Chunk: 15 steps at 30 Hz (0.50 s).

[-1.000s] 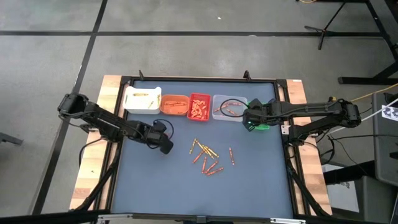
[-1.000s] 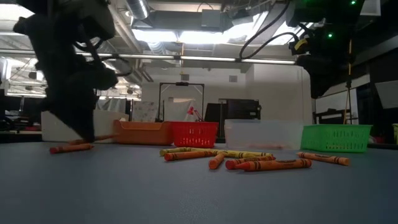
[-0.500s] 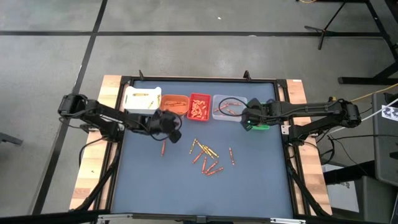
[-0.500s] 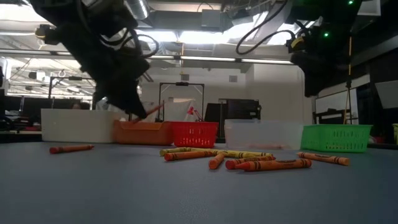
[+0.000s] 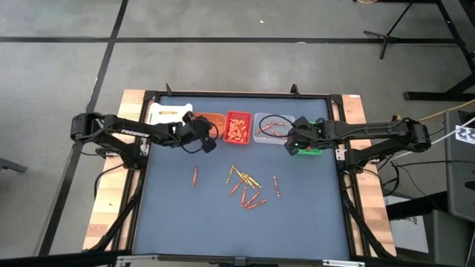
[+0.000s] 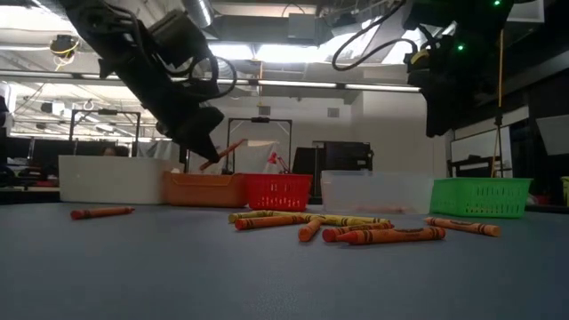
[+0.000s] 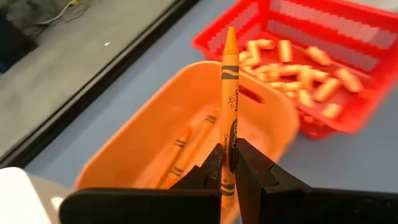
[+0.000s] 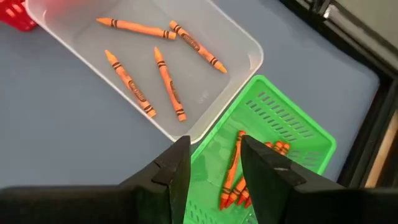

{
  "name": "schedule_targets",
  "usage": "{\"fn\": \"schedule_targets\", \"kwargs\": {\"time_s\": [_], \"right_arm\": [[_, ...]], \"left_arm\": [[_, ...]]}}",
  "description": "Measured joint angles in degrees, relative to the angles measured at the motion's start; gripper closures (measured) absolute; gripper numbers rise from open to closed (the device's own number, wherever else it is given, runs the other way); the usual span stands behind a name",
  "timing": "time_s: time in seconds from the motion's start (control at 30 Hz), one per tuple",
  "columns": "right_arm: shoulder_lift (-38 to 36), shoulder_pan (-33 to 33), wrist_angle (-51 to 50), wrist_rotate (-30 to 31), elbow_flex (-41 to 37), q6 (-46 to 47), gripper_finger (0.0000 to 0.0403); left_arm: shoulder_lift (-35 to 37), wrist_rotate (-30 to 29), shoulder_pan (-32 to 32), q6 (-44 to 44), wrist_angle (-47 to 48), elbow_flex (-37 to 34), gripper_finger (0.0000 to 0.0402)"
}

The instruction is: Sort crayons

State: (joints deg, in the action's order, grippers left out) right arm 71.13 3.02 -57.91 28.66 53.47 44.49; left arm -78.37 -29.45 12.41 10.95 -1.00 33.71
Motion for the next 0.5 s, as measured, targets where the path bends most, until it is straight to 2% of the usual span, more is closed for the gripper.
{"fn": "schedule_targets", "kwargs": {"time_s": [0.3,0.5], "right_arm": [[0.0,0.0,0.0,-3.0,0.0,0.0,0.0265],[0.0,0.0,1.1,-3.2,0.0,0.0,0.0265]], "left_arm": [[0.0,0.0,5.3,-0.1,0.0,0.0,0.0392],[0.0,0.1,6.7,-0.1,0.1,0.0,0.0368]]}}
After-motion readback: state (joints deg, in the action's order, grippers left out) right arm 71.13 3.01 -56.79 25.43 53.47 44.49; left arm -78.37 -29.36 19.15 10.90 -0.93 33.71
